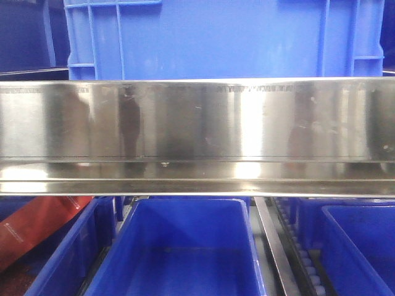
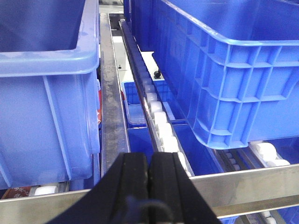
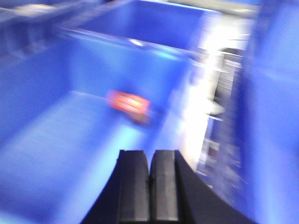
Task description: Place cylindrical capacitor in blue bin on shelf
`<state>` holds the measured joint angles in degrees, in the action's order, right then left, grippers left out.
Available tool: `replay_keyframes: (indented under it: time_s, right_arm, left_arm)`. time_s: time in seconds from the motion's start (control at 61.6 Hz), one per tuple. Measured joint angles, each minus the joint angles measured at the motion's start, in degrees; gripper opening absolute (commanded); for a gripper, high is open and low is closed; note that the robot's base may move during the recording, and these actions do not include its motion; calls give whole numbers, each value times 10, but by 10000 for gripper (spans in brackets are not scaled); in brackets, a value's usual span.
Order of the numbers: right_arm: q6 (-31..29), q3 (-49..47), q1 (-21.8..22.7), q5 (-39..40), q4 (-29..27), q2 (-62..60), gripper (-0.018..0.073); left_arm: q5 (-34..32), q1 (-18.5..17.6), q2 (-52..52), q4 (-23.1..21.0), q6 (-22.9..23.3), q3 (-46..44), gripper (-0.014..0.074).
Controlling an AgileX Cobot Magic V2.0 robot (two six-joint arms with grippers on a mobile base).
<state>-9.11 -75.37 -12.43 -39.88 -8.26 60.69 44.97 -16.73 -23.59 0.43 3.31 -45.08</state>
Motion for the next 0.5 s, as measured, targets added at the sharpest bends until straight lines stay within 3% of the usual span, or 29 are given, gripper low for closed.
replay_keyframes:
  time_s: [0.13, 0.341, 0.503]
  right_arm:
    - [0, 122, 24, 46, 13, -93, -143]
    - [0, 308, 27, 113, 17, -247, -143]
    - [0, 394, 27, 146, 17, -358, -143]
  left_arm:
    - [0, 0, 0, 0, 0, 0, -111]
    - [0, 0, 0, 0, 0, 0, -111]
    - [0, 0, 0, 0, 0, 0, -111]
